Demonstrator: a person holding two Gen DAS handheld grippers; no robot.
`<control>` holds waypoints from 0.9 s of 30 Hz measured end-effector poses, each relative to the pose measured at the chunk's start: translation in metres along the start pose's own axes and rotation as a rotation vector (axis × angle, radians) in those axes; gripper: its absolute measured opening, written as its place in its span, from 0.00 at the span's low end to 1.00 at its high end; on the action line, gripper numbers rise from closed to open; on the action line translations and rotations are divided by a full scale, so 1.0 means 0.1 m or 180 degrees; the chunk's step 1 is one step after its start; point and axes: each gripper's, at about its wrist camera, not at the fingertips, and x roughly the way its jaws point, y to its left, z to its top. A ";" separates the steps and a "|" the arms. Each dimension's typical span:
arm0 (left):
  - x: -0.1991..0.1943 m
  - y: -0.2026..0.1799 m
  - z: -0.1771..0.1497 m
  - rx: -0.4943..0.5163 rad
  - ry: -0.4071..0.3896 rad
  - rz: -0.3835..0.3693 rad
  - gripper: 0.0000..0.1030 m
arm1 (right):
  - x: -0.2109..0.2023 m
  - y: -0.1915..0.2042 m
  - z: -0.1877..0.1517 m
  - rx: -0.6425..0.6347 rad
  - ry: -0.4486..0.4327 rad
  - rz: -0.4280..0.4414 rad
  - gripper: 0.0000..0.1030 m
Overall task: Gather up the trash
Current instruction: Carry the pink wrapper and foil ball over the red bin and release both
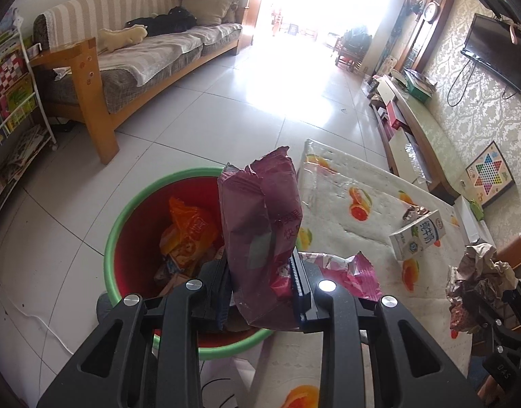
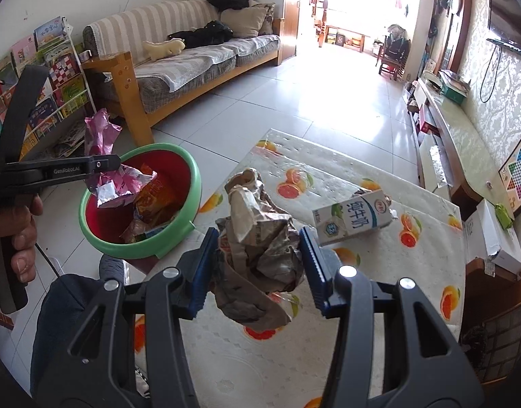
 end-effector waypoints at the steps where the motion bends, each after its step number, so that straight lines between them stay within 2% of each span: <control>1: 0.02 0.06 0.03 -0.0017 -0.0002 0.0033 0.26 | 0.02 0.04 0.03 -0.0014 -0.0005 0.0024 0.46; 3: 0.06 0.17 0.07 -0.0017 -0.0005 0.0141 0.28 | 0.08 0.13 0.10 -0.0052 -0.0005 0.0062 0.46; 5: 0.10 0.26 0.11 -0.0005 0.0009 0.0245 0.34 | 0.12 0.22 0.16 -0.0081 -0.0014 0.0104 0.46; 6: 0.13 0.29 0.12 -0.0013 0.0042 0.0263 0.40 | 0.13 0.26 0.19 -0.0096 -0.0017 0.0121 0.46; 8: 0.13 0.36 0.13 -0.0057 0.0012 0.0276 0.65 | 0.18 0.33 0.24 -0.0123 -0.0020 0.0161 0.46; 11: 0.10 0.48 0.14 -0.0123 -0.0049 0.0323 0.77 | 0.25 0.44 0.33 -0.0160 -0.0026 0.0214 0.46; 13: 0.06 0.55 0.12 -0.0191 -0.0076 0.0336 0.81 | 0.30 0.50 0.38 -0.0182 -0.0025 0.0254 0.46; 27: -0.42 1.01 -0.02 -0.0550 -0.0508 0.0586 0.91 | 0.72 1.21 0.62 -0.0390 0.0084 0.0654 0.46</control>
